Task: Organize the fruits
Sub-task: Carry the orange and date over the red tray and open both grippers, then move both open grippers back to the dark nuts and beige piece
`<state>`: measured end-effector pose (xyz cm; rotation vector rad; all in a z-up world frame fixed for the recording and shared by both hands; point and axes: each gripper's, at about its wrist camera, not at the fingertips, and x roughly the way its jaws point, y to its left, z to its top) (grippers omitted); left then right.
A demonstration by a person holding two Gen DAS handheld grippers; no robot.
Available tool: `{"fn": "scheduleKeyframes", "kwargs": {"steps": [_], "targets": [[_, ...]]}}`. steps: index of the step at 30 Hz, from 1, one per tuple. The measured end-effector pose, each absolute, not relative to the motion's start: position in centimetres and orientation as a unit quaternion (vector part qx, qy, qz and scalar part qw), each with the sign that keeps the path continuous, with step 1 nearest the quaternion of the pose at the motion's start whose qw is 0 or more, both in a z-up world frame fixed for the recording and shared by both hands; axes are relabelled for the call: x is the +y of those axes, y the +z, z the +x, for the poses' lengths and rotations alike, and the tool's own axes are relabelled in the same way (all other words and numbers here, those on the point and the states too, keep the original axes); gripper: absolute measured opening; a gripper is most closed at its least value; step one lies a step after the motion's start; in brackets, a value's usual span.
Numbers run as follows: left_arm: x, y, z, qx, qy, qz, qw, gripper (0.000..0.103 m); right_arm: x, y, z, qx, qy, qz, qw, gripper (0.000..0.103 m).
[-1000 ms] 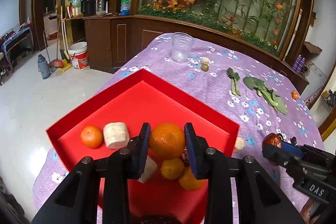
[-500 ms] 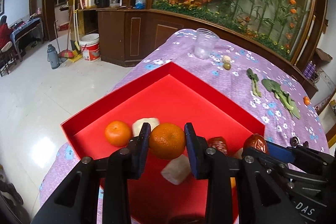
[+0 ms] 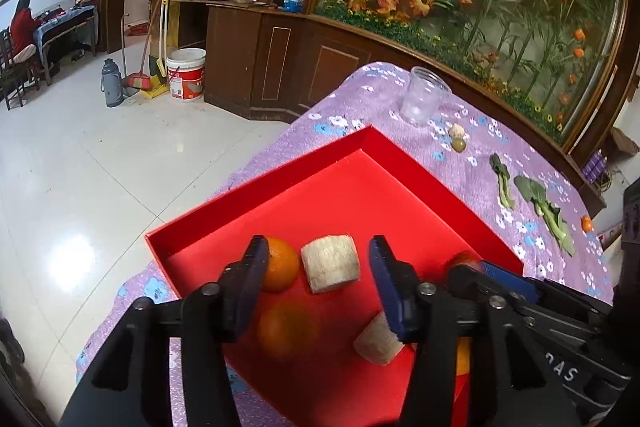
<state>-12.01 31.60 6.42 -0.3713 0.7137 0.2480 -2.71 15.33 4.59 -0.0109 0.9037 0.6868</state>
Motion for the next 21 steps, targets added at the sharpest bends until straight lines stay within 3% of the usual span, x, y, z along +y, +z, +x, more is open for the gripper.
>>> {"fn": "scheduleKeyframes", "kwargs": {"steps": [4, 14, 21], "targets": [[32.0, 6.8, -12.4, 0.339, 0.121, -0.185, 0.914, 0.062, 15.0, 5.2, -2.6, 0.415, 0.324, 0.003, 0.85, 0.056], [31.2, 8.6, -13.5, 0.321, 0.109, -0.186, 0.922, 0.066, 9.4, 7.1, -3.4, 0.404, 0.293, 0.046, 0.866, 0.056], [29.4, 10.1, -14.5, 0.307, 0.085, -0.186, 0.929, 0.068, -1.8, 7.6, -5.0, 0.387, 0.214, 0.091, 0.892, 0.059]]}}
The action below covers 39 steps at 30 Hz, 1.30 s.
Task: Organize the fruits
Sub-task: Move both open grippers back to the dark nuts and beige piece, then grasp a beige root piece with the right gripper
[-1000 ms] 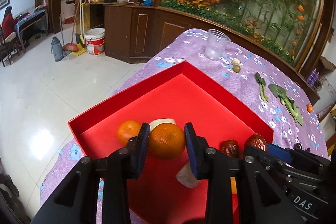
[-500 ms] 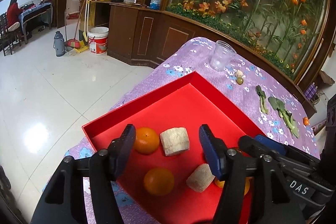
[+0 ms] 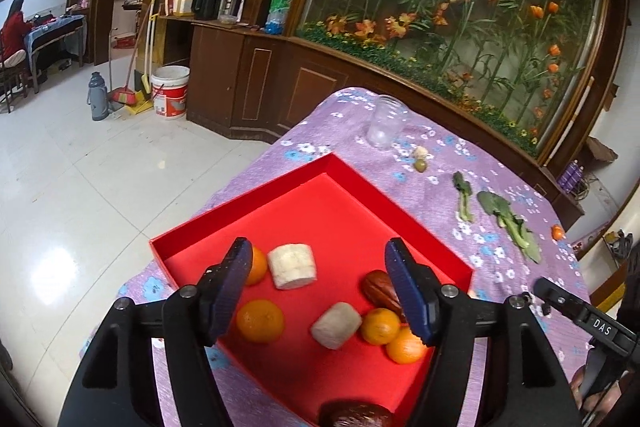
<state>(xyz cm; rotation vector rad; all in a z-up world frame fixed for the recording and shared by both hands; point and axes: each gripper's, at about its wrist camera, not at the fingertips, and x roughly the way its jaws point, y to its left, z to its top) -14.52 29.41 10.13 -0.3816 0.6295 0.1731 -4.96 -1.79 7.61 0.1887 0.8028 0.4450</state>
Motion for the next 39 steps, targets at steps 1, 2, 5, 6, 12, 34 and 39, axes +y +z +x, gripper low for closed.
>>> {"fn": "scheduleKeyframes", "kwargs": {"steps": [1, 2, 5, 6, 12, 34, 39], "targets": [[29.1, 10.3, -14.5, 0.307, 0.081, -0.186, 0.93, 0.068, -3.7, 7.5, -5.2, 0.386, 0.198, 0.1, 0.896, 0.06], [28.6, 10.4, -14.4, 0.307, 0.074, -0.185, 0.931, 0.069, -5.6, 7.4, -5.3, 0.386, 0.181, 0.108, 0.898, 0.06], [26.3, 10.7, -14.0, 0.311, 0.049, -0.175, 0.933, 0.069, -11.1, 6.6, -6.1, 0.39, 0.133, 0.129, 0.902, 0.06], [25.3, 10.8, -13.7, 0.314, 0.038, -0.168, 0.934, 0.069, -12.7, 6.2, -6.3, 0.393, 0.119, 0.135, 0.902, 0.06], [19.1, 10.8, -12.0, 0.336, -0.029, -0.126, 0.933, 0.069, -17.8, 4.7, -7.5, 0.401, 0.093, 0.166, 0.896, 0.06], [20.0, 10.2, -11.8, 0.348, -0.021, -0.173, 0.921, 0.069, 3.2, 2.3, -2.8, 0.406, 0.31, -0.044, 0.859, 0.06], [20.3, 9.5, -11.4, 0.356, -0.026, -0.177, 0.917, 0.069, 5.3, 0.7, -1.8, 0.413, 0.304, -0.101, 0.853, 0.039]]}}
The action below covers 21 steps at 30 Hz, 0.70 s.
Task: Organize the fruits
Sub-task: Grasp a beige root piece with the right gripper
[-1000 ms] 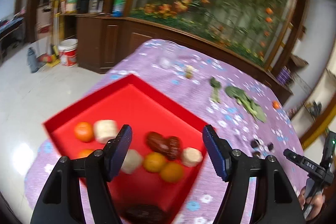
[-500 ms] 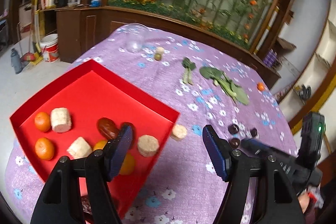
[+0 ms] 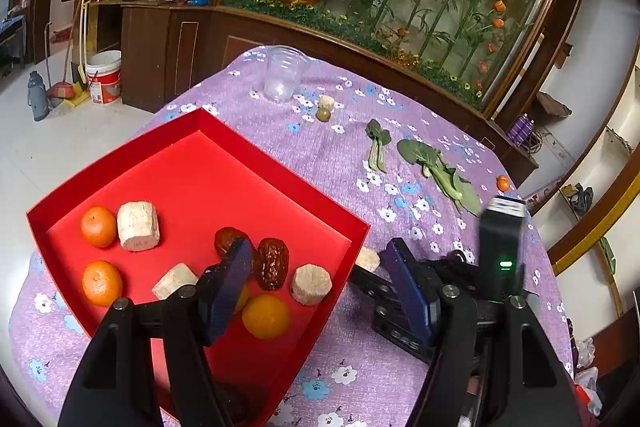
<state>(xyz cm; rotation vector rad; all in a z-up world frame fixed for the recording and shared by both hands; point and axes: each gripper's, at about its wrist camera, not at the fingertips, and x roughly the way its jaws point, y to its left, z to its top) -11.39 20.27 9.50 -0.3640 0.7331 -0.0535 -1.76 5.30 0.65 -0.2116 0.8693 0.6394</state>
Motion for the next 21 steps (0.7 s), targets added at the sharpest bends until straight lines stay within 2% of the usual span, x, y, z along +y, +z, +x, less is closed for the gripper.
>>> {"fn": "scheduleKeyframes", "kwargs": {"steps": [2, 6, 11, 15, 21], "targets": [[20.2, 9.3, -11.3, 0.359, -0.028, -0.178, 0.916, 0.069, 5.4, 0.9, -1.5, 0.409, 0.302, -0.1, 0.855, 0.033], [19.8, 9.2, -11.1, 0.363, -0.031, -0.173, 0.915, 0.069, 4.3, 1.1, -1.4, 0.419, 0.294, -0.065, 0.857, 0.033], [18.3, 9.2, -10.8, 0.37, -0.048, -0.156, 0.915, 0.069, -2.4, 3.4, -2.8, 0.422, 0.283, 0.036, 0.86, 0.033], [15.2, 8.0, -9.8, 0.395, -0.084, -0.127, 0.906, 0.069, -9.9, 4.1, -5.0, 0.42, 0.215, 0.063, 0.879, 0.033], [7.7, 6.1, -8.1, 0.418, -0.161, -0.054, 0.892, 0.069, -15.4, 1.6, -5.1, 0.456, 0.133, 0.071, 0.877, 0.033]]}}
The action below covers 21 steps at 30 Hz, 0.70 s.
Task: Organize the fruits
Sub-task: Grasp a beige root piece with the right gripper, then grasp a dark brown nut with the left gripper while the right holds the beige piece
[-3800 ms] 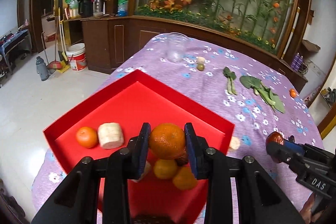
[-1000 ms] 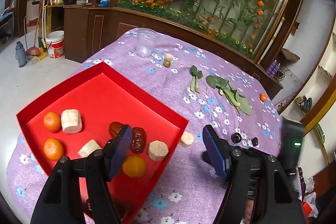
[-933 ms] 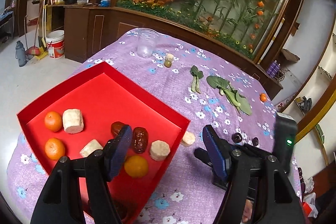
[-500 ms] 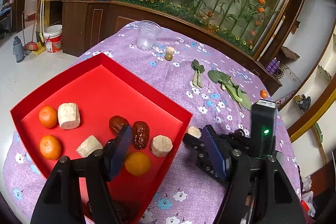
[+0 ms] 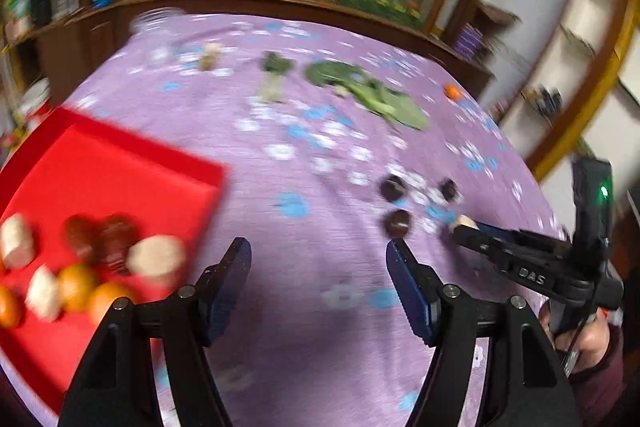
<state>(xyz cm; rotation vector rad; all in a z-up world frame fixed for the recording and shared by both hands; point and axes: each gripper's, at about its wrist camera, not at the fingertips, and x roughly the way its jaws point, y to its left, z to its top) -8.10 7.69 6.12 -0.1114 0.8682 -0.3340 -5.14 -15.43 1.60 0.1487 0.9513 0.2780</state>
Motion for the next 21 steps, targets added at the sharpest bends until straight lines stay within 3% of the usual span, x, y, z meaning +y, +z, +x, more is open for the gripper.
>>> {"fn": "scheduleKeyframes", "kwargs": {"steps": [4, 13, 16, 21], "targets": [[4.0, 5.6, -7.4, 0.417, -0.197, -0.01, 0.887, 0.054, -15.9, 1.1, -5.8, 0.451, 0.129, 0.072, 0.88, 0.034], [-1.7, 3.3, -4.2, 0.43, -0.236, 0.07, 0.869, 0.051, -16.0, 0.9, -6.2, 0.442, 0.143, 0.075, 0.882, 0.034], [-2.2, 2.0, -3.5, 0.448, -0.241, 0.078, 0.857, 0.036, -16.1, 0.9, -6.5, 0.441, 0.148, 0.077, 0.882, 0.041], [-2.4, 1.8, -3.7, 0.442, -0.222, 0.1, 0.864, 0.023, -15.4, 0.9, -6.5, 0.436, 0.145, 0.058, 0.886, 0.043]]}}
